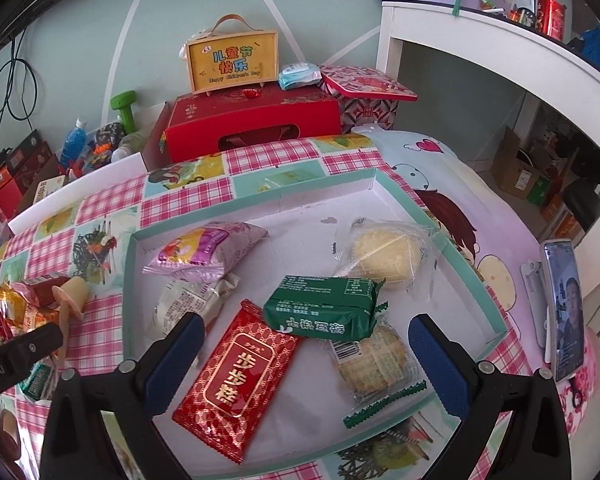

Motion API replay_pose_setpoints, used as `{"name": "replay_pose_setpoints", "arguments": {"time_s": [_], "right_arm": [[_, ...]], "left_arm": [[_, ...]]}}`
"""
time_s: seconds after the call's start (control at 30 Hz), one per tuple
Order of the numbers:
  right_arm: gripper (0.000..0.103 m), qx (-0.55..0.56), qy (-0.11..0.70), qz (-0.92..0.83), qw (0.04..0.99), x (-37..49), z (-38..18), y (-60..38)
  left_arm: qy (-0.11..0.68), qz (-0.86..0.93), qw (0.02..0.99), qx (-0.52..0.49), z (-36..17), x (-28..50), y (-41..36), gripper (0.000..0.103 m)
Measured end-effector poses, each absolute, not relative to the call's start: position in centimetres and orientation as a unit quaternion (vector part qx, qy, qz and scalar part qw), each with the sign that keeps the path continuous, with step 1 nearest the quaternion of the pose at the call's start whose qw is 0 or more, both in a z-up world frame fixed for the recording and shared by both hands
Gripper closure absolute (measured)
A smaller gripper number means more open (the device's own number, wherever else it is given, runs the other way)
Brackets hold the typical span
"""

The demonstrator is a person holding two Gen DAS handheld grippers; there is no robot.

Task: Organize snacks
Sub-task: 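Move both tools back from the tray toward the snack pile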

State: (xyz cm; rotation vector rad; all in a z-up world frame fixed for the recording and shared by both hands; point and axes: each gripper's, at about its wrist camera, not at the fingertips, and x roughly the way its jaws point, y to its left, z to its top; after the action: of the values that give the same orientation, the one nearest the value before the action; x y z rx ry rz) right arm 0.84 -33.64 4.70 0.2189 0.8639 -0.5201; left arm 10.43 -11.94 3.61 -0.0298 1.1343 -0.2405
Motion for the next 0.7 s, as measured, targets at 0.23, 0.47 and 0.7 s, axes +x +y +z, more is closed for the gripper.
{"name": "replay_pose_setpoints", "arguments": {"time_s": [0.23, 0.47, 0.7], "right_arm": [[0.000, 0.087, 0.405, -0.238, 0.878, 1.7, 5.5, -31.2], [0.000, 0.066, 0.401, -0.205, 0.890, 3.0, 6.5, -27.8], [0.000, 0.065, 0.401, -0.171, 0.898, 4.4, 7.0, -24.8]], "left_arm": [[0.540, -0.125, 0.832, -0.020, 4.0, 10.7, -10.7, 0.002], [0.525, -0.117, 0.842, -0.027, 5.0, 10.9, -8.5, 0.002], [0.522, -0.104, 0.845, -0.054, 5.1, 11.7, -5.6, 0.002]]}}
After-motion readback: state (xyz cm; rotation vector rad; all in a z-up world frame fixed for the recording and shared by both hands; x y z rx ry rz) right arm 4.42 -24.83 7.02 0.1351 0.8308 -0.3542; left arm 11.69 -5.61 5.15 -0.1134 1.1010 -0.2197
